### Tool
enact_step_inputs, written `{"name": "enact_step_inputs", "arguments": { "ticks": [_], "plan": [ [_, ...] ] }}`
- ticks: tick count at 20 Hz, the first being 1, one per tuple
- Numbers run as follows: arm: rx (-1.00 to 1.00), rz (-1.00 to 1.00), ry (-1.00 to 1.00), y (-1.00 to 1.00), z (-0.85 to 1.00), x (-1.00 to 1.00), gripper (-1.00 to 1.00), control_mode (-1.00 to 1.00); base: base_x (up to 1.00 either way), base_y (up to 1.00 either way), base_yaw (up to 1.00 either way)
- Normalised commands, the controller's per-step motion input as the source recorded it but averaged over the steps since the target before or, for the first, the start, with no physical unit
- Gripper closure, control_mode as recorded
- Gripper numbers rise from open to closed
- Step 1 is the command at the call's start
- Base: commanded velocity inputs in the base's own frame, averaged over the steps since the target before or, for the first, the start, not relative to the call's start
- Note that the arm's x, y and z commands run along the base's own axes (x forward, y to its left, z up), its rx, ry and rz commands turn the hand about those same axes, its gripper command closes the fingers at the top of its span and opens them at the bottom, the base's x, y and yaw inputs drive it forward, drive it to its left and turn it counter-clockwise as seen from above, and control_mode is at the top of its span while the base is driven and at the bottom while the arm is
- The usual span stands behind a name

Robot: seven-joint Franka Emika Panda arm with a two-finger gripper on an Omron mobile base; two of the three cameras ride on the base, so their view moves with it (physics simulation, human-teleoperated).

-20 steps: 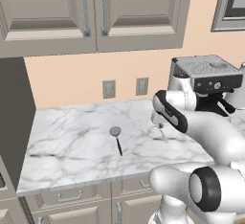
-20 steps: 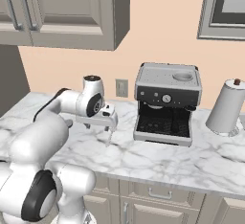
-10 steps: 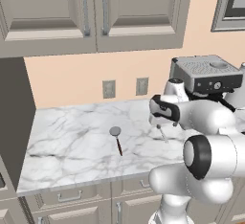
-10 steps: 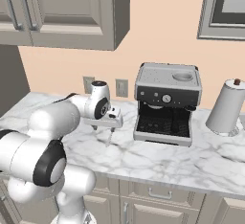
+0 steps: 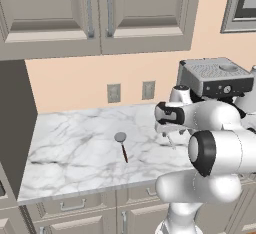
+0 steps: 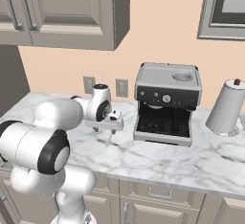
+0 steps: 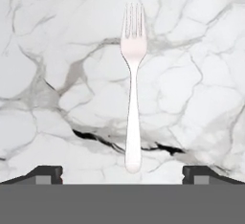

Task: Take the fork and place it on the left side of the plate. Then take the spoon and place it on the right side of the plate. Make sure they're directly next to the plate.

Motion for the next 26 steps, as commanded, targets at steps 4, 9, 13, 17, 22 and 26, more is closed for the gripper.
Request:
{"name": "enact_step_inputs", "arguments": {
  "ticks": [4, 9, 13, 17, 22, 26],
  "plan": [
    [0.00, -0.01, 0.00, 0.00, -0.19, 0.12, -1.00, -1.00, 0.00, 0.00, 0.00],
    [0.00, -0.01, 0.00, 0.00, -0.16, 0.16, -1.00, -1.00, 0.00, 0.00, 0.00],
    [0.00, 0.00, 0.00, -0.01, -0.15, 0.22, -1.00, -1.00, 0.00, 0.00, 0.00],
    [0.00, 0.00, 0.00, -0.03, -0.18, 0.17, -1.00, -1.00, 0.00, 0.00, 0.00],
    [0.00, 0.00, -0.01, -0.08, -0.22, 0.08, -1.00, -1.00, 0.00, 0.00, 0.00],
    [0.00, 0.00, -0.01, -0.04, -0.21, 0.04, -1.00, -1.00, 0.00, 0.00, 0.00]
  ]
}}
